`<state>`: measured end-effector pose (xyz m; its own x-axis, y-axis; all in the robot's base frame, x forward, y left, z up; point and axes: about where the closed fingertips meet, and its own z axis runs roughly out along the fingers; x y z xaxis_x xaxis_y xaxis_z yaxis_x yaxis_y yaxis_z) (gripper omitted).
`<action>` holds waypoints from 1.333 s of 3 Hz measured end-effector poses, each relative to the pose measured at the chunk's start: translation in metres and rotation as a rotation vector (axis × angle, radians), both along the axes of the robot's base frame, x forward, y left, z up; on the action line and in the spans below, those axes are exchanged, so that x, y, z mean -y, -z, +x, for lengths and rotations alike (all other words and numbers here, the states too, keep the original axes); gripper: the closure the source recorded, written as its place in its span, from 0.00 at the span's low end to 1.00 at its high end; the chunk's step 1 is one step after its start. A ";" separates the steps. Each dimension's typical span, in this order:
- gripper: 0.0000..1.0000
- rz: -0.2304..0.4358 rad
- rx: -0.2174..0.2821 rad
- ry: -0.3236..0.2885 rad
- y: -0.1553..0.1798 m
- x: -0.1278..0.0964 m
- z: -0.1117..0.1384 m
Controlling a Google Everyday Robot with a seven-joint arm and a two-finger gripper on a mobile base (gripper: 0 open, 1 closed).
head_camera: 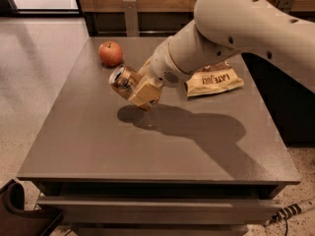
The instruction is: Knock orange can over
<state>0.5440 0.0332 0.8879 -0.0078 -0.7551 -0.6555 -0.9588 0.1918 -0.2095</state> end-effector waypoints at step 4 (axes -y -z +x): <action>0.97 -0.351 0.040 0.026 0.055 -0.003 -0.001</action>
Offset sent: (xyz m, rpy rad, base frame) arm 0.0020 -0.0016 -0.0594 -0.4024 -0.0621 -0.0508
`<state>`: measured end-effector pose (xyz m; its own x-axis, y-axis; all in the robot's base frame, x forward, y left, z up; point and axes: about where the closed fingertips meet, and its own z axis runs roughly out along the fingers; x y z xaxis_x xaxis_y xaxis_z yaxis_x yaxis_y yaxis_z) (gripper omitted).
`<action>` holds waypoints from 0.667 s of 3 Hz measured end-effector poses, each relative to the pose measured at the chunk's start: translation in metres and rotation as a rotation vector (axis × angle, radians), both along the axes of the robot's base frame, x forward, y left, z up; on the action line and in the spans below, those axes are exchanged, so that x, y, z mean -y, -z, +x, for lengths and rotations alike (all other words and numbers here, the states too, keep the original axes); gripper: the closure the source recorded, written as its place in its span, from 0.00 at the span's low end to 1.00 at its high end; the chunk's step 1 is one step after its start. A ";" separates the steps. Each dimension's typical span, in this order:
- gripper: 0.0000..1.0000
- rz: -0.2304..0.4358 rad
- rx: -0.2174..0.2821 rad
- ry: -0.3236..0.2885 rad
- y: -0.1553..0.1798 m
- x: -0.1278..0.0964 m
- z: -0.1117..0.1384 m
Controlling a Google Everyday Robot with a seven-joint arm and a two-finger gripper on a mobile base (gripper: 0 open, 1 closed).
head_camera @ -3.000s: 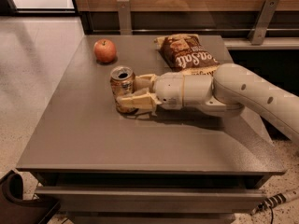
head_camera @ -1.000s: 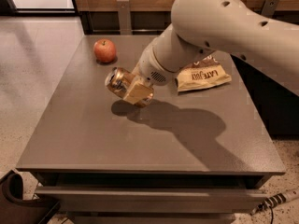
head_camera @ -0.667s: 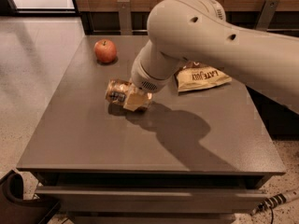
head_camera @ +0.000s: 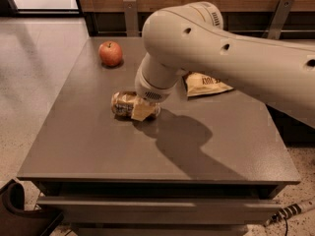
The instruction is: Knock orange can over
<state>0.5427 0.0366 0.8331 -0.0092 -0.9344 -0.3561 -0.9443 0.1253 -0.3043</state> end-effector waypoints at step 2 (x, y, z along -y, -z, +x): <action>0.36 0.000 0.008 0.000 -0.004 0.000 -0.002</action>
Offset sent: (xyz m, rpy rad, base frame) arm -0.0006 -0.0002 0.0014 -0.0002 -0.0027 -0.0001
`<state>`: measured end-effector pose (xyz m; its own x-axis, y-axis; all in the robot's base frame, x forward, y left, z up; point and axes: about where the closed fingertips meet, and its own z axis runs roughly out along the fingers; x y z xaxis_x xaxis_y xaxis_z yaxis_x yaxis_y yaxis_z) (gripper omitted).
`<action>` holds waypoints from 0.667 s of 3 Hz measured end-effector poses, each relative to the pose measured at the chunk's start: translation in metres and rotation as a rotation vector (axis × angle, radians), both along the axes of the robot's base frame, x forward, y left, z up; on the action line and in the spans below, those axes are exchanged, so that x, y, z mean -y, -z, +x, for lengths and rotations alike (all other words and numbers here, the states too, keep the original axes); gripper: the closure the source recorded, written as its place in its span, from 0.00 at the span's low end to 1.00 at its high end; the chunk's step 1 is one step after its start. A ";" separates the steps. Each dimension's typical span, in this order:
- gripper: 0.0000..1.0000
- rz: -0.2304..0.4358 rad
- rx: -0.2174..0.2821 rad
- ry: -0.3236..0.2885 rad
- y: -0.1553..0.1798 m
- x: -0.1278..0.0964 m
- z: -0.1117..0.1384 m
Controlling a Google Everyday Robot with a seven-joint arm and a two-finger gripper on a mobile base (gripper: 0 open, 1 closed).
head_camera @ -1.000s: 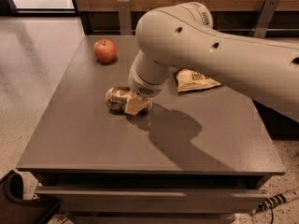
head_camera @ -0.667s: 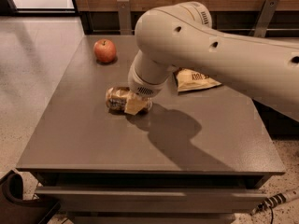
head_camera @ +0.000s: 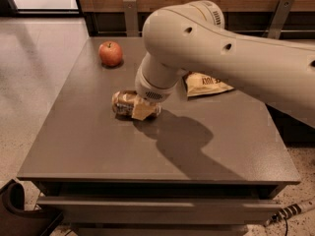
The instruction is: Knock orange can over
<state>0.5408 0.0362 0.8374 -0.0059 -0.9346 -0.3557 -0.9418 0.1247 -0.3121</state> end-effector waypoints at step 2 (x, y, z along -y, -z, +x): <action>0.00 0.000 0.006 -0.001 -0.003 0.000 -0.001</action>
Offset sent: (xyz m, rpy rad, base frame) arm -0.0006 -0.0001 0.0013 -0.0002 -0.0026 0.0002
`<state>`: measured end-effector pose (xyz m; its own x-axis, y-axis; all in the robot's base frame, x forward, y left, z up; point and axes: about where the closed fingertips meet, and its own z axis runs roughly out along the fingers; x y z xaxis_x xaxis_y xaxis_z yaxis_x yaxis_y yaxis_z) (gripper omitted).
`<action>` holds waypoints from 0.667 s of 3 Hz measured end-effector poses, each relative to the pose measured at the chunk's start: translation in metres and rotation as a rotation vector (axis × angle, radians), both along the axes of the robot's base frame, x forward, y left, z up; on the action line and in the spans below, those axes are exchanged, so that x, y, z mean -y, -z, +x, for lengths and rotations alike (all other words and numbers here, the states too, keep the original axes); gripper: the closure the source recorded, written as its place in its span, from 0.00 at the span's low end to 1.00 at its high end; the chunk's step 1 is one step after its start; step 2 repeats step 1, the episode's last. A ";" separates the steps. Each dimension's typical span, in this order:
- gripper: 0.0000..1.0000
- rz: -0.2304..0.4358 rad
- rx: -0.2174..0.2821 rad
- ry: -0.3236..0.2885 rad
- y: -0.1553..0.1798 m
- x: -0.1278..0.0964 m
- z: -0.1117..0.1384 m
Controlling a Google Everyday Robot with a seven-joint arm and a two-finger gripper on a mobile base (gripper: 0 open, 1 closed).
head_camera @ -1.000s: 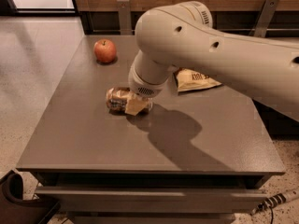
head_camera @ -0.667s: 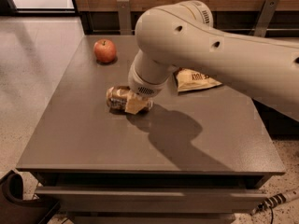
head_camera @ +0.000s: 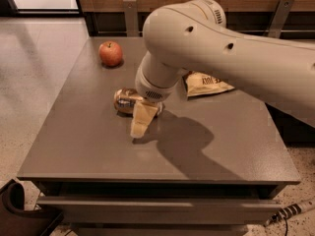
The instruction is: Knock orange can over
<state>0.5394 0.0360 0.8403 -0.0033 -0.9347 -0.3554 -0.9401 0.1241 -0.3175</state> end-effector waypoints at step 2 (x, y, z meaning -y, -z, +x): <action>0.00 0.000 0.000 0.000 0.000 0.000 0.000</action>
Offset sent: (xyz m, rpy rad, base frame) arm 0.0000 0.0000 0.0000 0.0000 0.0000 0.0000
